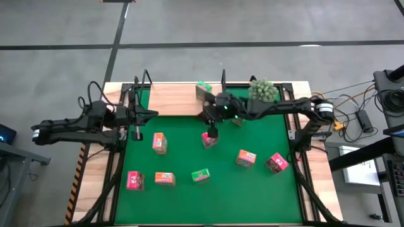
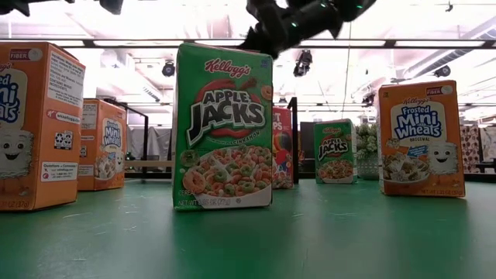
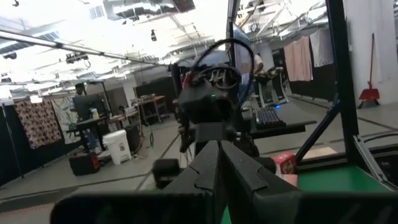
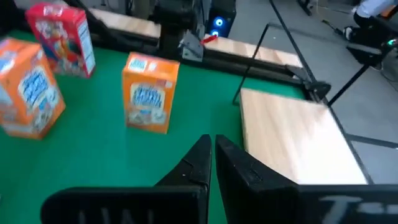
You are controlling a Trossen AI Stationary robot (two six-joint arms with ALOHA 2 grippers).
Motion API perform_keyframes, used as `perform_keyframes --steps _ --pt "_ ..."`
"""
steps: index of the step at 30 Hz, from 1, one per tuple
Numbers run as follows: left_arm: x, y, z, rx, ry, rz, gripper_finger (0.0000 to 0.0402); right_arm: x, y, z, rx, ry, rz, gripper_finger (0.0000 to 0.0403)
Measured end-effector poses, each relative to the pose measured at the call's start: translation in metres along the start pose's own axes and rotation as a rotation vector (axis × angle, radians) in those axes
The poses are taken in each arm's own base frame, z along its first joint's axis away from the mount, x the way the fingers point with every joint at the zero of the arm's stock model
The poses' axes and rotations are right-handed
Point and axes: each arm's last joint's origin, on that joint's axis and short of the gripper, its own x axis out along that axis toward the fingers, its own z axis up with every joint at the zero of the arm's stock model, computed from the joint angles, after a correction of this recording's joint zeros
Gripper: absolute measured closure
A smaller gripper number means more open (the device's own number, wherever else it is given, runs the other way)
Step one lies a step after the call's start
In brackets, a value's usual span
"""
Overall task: Stack cereal on shelf
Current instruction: Put the middle right green cereal box on the shelf
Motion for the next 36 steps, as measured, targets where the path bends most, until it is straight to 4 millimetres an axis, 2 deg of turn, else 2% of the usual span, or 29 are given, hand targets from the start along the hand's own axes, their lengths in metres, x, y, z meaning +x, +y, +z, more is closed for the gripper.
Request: perform_keyframes --steps 5,9,13,17,21,26,32,36 --pt "0.009 0.002 0.008 0.013 0.002 0.000 0.0402 -0.017 0.019 -0.017 -0.006 0.000 -0.009 0.0390" --pt "0.023 0.004 0.015 0.060 0.021 -0.002 0.0402 -0.035 0.025 -0.028 -0.014 -0.026 -0.019 0.0390" --pt "0.046 0.009 0.022 0.110 0.085 -0.005 0.0402 -0.061 0.027 -0.029 -0.037 -0.099 -0.043 0.0390" --pt "0.075 0.020 0.029 0.164 0.244 -0.011 0.0402 -0.085 0.028 -0.026 -0.081 -0.182 -0.076 0.0390" --pt "0.106 0.040 0.027 0.205 0.480 -0.019 0.0402 -0.100 0.030 -0.027 -0.125 -0.215 -0.087 0.0390" --pt "0.142 0.074 0.009 0.217 0.723 -0.050 0.0402 -0.106 0.033 -0.036 -0.137 -0.206 -0.086 0.0390" --pt "0.179 0.118 -0.019 0.093 0.766 -0.239 0.0395 -0.110 0.035 -0.045 -0.153 -0.191 -0.090 0.0390" --pt "0.196 0.151 -0.038 0.069 0.798 -0.225 0.0369 -0.116 0.035 -0.046 -0.148 -0.202 -0.096 0.0390"
